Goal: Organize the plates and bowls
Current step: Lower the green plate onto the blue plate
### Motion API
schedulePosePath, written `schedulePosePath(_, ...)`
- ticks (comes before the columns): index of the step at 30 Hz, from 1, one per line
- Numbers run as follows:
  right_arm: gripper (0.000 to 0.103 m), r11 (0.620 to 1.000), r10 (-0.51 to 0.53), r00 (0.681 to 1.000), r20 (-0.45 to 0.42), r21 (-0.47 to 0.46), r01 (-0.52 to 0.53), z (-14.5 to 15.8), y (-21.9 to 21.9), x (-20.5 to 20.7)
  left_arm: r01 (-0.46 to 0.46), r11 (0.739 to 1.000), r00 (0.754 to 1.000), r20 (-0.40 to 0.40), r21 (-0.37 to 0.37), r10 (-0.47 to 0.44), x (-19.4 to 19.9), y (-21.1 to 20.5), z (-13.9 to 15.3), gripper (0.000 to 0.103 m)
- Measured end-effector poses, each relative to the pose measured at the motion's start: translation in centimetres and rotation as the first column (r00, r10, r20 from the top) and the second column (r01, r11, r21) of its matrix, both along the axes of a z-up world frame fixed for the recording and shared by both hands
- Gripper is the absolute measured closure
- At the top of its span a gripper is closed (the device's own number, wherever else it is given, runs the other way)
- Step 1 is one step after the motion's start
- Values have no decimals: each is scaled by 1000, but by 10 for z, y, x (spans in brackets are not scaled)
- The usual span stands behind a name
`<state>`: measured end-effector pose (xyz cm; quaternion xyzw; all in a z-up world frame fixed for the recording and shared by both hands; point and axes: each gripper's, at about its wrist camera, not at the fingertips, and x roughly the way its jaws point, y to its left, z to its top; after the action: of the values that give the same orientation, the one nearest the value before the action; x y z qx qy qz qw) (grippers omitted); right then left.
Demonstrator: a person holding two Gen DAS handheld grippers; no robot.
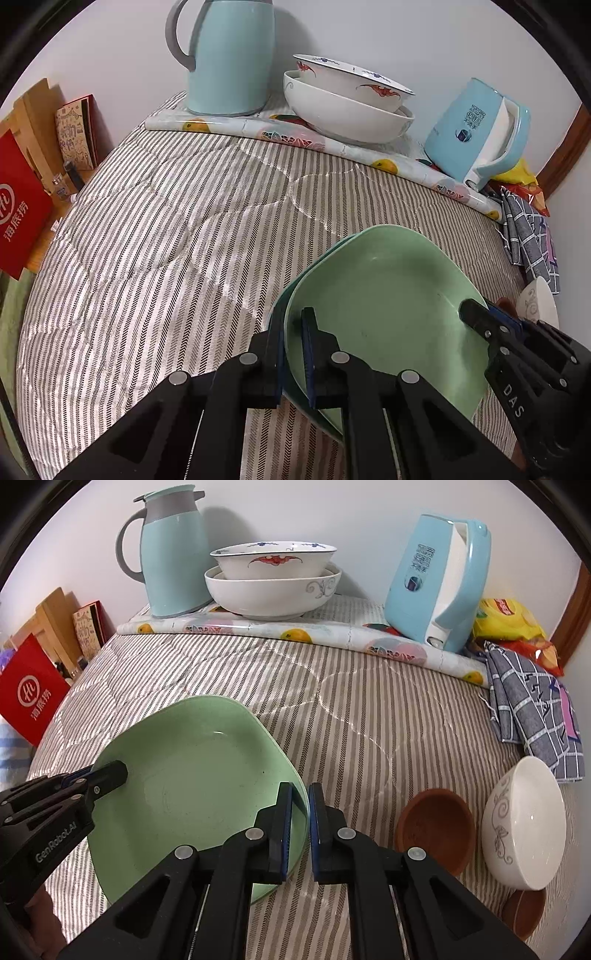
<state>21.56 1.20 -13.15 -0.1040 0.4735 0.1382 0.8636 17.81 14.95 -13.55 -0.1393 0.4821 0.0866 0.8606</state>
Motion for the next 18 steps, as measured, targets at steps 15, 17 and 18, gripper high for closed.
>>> schedulePosePath(15, 89, 999, 27, 1000, 4, -16, -27, -7, 3, -1, 11, 998, 1000, 4, -63, -11, -7, 3, -2, 89)
schedulePosePath(17, 88, 1000, 24, 1000, 1, -15, -24, -7, 2, -1, 20, 998, 1000, 5, -64, -19, -8, 1, -1, 86)
schedulePosePath(18, 86, 1000, 23, 1000, -1, -15, -23, -6, 2, -2, 21, 998, 1000, 5, -60, -21, -8, 0, -1, 85)
